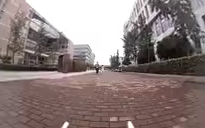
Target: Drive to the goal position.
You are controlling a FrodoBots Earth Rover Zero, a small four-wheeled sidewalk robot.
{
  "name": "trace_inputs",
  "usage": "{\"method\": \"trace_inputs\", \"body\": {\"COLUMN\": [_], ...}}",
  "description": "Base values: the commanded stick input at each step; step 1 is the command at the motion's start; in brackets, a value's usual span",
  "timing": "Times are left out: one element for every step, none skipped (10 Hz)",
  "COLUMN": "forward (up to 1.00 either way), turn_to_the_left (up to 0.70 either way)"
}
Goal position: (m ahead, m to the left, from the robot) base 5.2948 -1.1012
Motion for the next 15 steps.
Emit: {"method": "trace_inputs", "body": {"forward": [0.45,0.45,0.45,0.45,0.45,0.45,0.45,0.45,0.45,0.45,0.45,0.45,0.45,0.45,0.45], "turn_to_the_left": [0.0,0.0,0.0,0.0,0.0,0.0,0.0,0.0,0.0,0.0,0.0,0.0,0.0,0.0,0.0]}}
